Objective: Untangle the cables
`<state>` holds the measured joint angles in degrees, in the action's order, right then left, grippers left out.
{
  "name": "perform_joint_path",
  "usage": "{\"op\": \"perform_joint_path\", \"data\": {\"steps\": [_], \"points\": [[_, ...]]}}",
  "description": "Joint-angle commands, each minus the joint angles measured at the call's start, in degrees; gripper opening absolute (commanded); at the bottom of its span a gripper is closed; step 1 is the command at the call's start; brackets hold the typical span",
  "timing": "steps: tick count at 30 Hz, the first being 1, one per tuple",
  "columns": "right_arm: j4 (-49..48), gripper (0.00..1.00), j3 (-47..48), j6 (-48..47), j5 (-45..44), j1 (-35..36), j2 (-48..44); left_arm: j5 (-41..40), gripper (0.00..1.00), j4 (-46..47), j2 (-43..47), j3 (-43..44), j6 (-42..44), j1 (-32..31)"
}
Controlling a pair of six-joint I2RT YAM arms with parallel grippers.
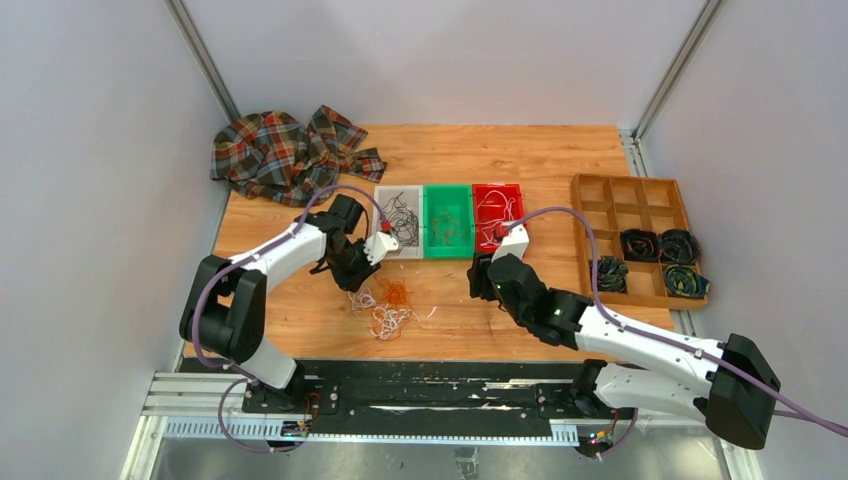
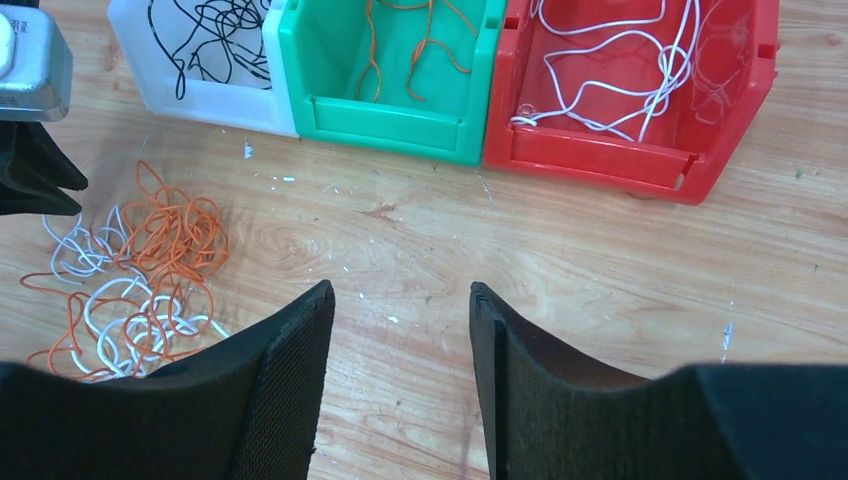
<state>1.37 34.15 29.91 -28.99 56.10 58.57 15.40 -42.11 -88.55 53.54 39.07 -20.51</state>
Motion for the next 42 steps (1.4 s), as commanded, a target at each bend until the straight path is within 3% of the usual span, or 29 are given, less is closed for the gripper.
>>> {"op": "perform_joint_path", "data": {"steps": [1,4,6,17,21,28,34,42], "points": [[0.2,0.51,-0.5,0.2,-2.4,0.7,-0.9,1.5,0.19,-1.4,0.9,0.1,0.5,0.5],[0.2,0.49,-0.4,-0.1,-2.7,0.7,-1.4,3.9,0.04,-4.7,2.2,2.2,-0.1,0.5],[0.2,0.48,-0.4,-0.3,-2.9,0.7,-1.7,5.6,0.01,-6.8,4.1,3.6,0.2,0.5],[0.3,0.44,-0.7,-0.2,-3.3,0.7,-2.9,8.1,0.01,-10.7,10.5,5.5,0.9,0.5],[-1.8,0.51,-0.3,-2.3,-1.7,0.7,-3.7,11.4,0.01,-13.5,12.6,11.8,-2.3,0.5],[-16.3,0.69,3.2,-8.6,5.6,4.8,-1.0,18.5,0.01,-15.8,17.6,25.1,-14.2,-0.7],[-22.2,0.71,13.6,-13.5,4.7,12.0,8.6,14.8,0.01,-15.8,21.2,30.8,-22.2,-4.9],[-32.1,0.7,18.7,-14.1,6.1,15.3,15.6,13.6,0.01,-15.8,24.0,33.3,-25.7,-6.3]]}}
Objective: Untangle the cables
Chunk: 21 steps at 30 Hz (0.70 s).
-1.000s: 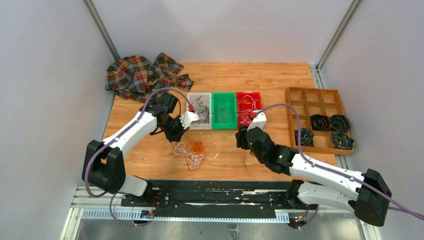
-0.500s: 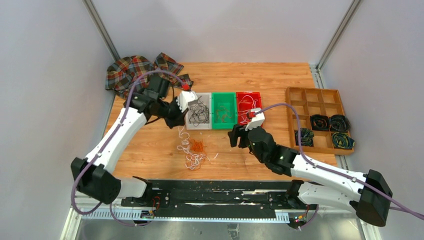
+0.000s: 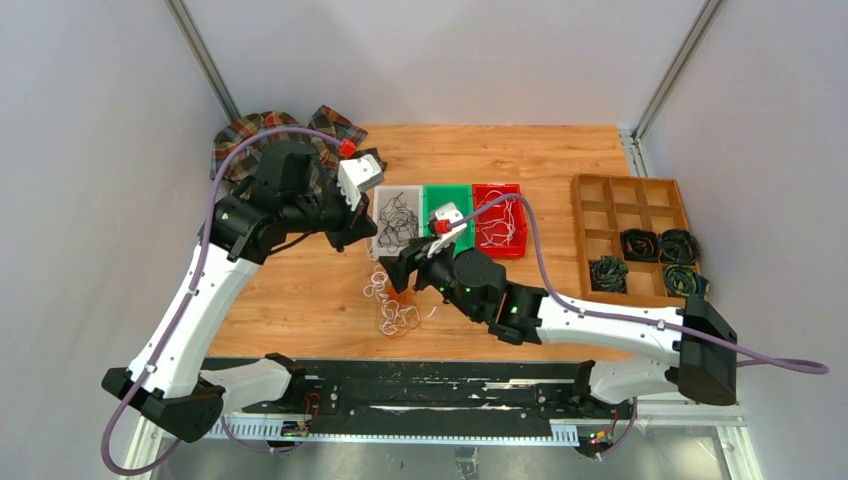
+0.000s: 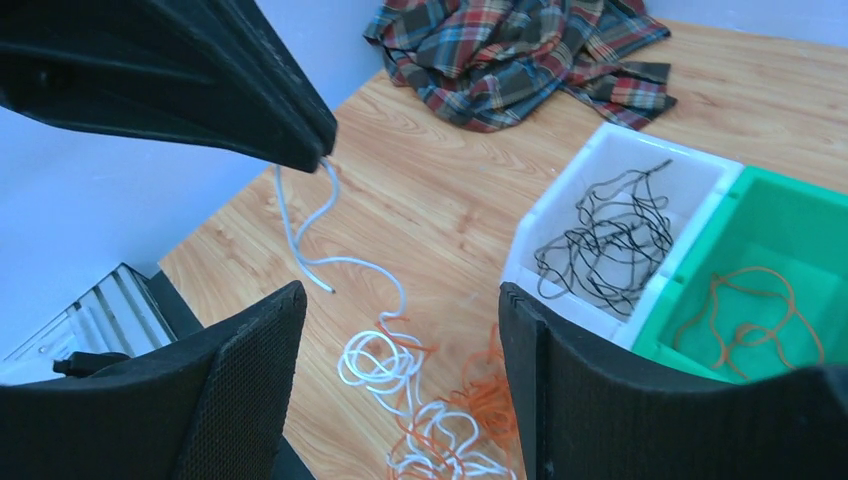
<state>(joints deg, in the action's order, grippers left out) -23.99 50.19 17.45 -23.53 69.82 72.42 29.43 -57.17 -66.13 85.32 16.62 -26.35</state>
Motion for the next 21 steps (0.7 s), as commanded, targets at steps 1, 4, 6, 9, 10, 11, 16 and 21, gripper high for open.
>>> {"op": "perform_joint_path", "data": {"steps": [1,4,6,9,10,11,16,21], "points": [[-7.4,0.7,2.9,-1.5,0.9,1.7,2.2,-0.4,0.01,-0.8,1.8,1.5,-3.2,-0.5],[-9.4,0.69,3.1,-0.9,1.4,1.9,2.9,-0.3,0.01,-0.8,2.6,1.6,-3.0,-0.5],[-10.5,0.68,2.9,-0.4,1.6,1.9,3.0,-0.2,0.01,-0.8,2.8,1.5,-3.1,-0.6],[-12.3,0.68,2.4,0.2,1.4,1.9,3.1,0.4,0.01,-0.8,3.0,1.5,-3.1,-0.5],[-12.9,0.68,2.5,0.2,1.1,1.9,3.4,0.8,0.01,-0.8,3.0,1.6,-3.2,-0.6],[-13.7,0.68,2.5,0.3,1.0,1.9,3.7,1.1,0.01,-0.8,3.0,1.7,-3.3,-0.6],[-13.6,0.64,4.4,0.3,0.0,1.9,5.4,1.6,0.01,-0.8,3.4,2.5,-3.2,-0.6],[-13.2,0.57,5.3,0.0,-3.3,1.8,6.7,2.8,0.01,-1.5,3.6,4.0,-3.6,-0.6]]}}
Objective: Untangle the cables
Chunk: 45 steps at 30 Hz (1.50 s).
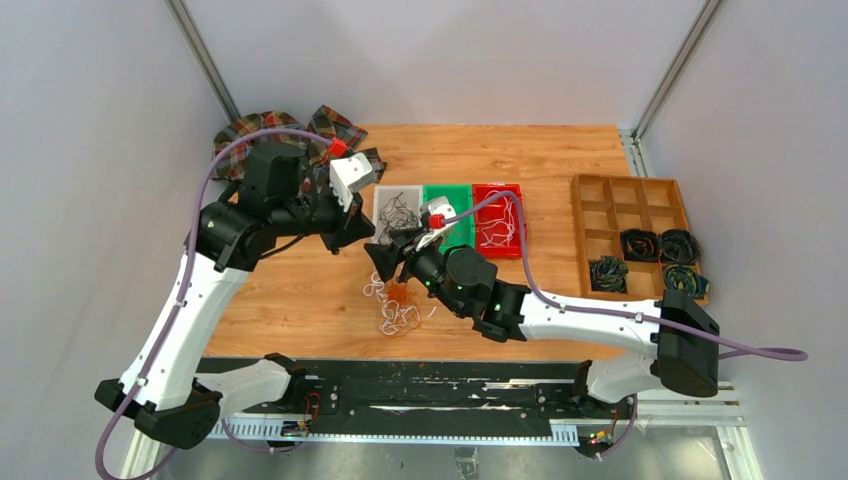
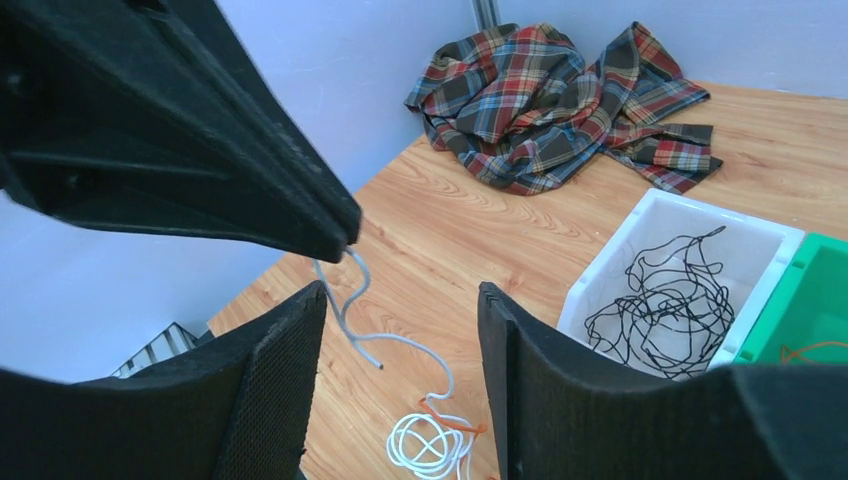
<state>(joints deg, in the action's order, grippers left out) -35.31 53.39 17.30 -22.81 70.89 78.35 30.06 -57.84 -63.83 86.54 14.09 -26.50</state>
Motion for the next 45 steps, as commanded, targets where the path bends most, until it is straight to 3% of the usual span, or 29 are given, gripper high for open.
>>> {"op": "perform_joint_path", "data": {"steps": [1,5,9,21,27,35,45], "points": [[-2.1,0.54,1.8,0.0,-5.3,0.7,0.8,2.2,0.01,-1.1,1.4,3.2,-0.9,-0.5],[-3.4,0.4,0.2,0.4,-8.4,0.3,0.2,2.7,0.01,-1.7,1.9,3.5,-1.0,-0.5],[-3.3,0.37,1.1,0.6,-8.5,0.1,0.8,4.1,0.01,-1.6,1.7,4.0,-2.0,-0.5],[-2.4,0.48,3.9,1.8,-6.3,0.1,3.8,5.7,0.01,-1.6,1.0,6.6,-2.8,-0.6],[0.2,0.49,-1.7,3.6,-8.2,0.1,-1.8,2.6,0.01,-1.7,1.2,6.8,-0.2,-0.6],[-1.8,0.62,-6.9,3.4,-3.4,1.0,-9.5,2.1,0.01,-1.7,1.1,6.6,0.3,-0.7],[-4.1,0.69,-1.5,2.3,4.1,1.2,-5.6,2.2,0.01,-1.6,0.8,7.0,-0.6,-1.0]]}}
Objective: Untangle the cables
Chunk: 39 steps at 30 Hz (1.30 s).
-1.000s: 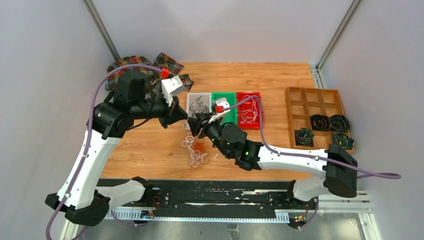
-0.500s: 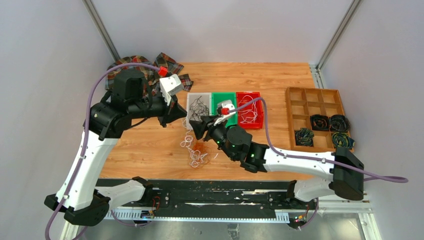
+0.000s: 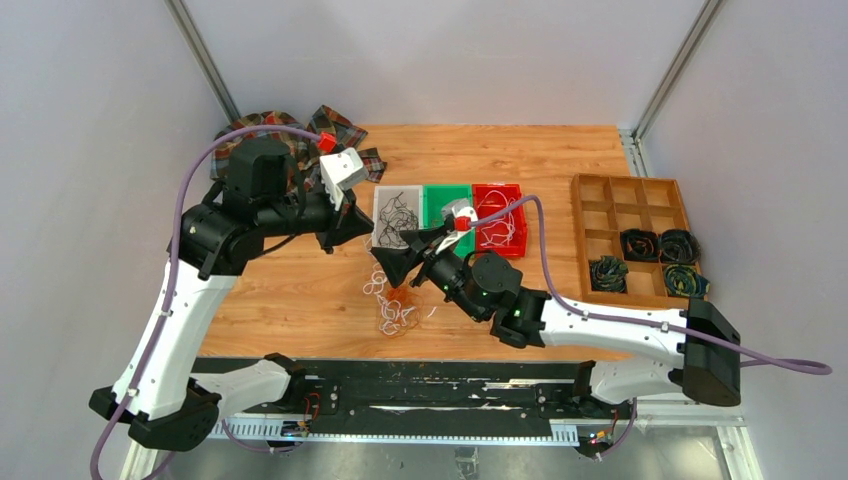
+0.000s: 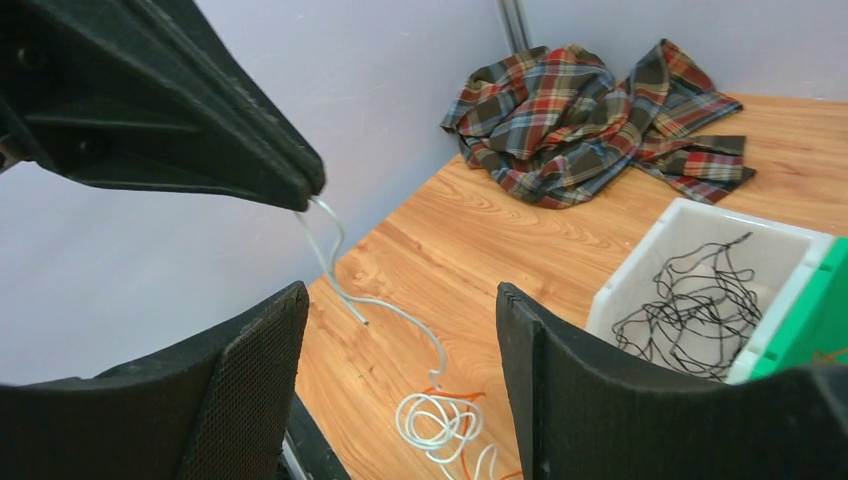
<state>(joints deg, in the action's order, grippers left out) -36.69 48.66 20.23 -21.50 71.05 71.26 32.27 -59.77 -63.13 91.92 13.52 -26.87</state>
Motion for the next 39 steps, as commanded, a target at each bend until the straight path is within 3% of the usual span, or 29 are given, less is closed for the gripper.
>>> {"op": "perform_joint_path", "data": {"steps": [1,18,29,39], "points": [[-3.2,0.69,3.4,-0.5,2.9,1.0,1.8,-0.1,0.01,0.3,0.1,1.5,0.0,-0.7],[-4.4,0.61,6.7,0.4,-3.4,0.5,6.1,1.3,0.01,0.3,0.9,1.3,-0.5,-0.7],[-5.4,0.46,6.4,-1.0,-7.7,0.0,7.2,2.8,0.01,0.3,2.0,1.1,-0.9,-0.7],[-5.8,0.56,6.4,-1.0,2.8,0.0,5.5,1.7,0.01,0.3,2.0,0.6,0.2,-0.7]]}}
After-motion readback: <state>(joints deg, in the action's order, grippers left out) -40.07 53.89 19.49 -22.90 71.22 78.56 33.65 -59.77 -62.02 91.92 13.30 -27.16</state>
